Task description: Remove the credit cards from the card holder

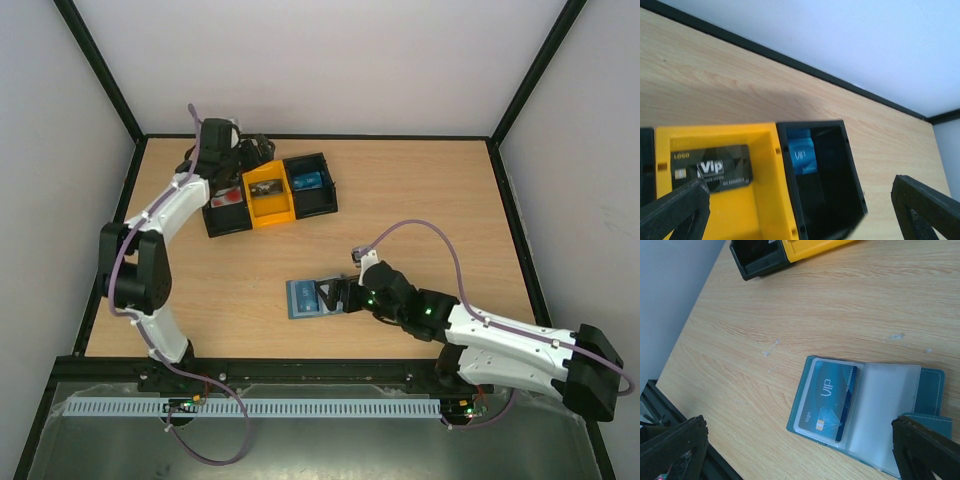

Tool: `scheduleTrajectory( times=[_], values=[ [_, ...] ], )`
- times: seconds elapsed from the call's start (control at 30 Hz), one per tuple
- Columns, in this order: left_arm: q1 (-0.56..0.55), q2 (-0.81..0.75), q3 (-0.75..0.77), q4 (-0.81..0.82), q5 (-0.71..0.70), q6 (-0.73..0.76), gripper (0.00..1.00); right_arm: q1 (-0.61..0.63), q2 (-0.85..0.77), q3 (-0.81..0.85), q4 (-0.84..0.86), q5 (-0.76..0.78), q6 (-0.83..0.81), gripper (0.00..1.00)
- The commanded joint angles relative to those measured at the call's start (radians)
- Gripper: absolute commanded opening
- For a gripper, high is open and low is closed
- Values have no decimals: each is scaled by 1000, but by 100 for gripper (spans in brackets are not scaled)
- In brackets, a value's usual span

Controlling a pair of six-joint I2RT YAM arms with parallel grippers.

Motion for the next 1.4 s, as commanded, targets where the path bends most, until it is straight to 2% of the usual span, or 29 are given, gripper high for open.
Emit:
scheduleTrajectory(
  times=[0.0, 0.2, 0.37, 0.5, 0.73, 0.83, 1.07, 1.37],
  values=[
    [4, -91, -89, -90, 107, 52, 100, 1, 32, 7, -12, 19, 30, 98],
    [3, -248, -281, -123, 189, 86, 100, 2, 96, -7, 31, 7, 58, 99],
    [4, -379, -493, -26, 315, 46, 100, 1, 165, 2, 87, -16, 85, 97],
    [0, -450, -601, -1, 363, 28, 98, 2, 234, 20, 136, -47, 104, 86],
    [-12, -532, -720, -18, 383, 50, 94, 1, 334, 37, 221, -11, 143, 45],
    [-26, -541, -747, -35, 399, 65, 90, 1, 366, 44, 246, 6, 161, 34],
    [-143, -569, -784, -35, 353, 61, 86, 1, 441, 49, 288, 33, 207, 27],
    [-252, -539, -886, 129, 340, -59, 70, -18, 524, 41, 335, -17, 230, 23]
  ],
)
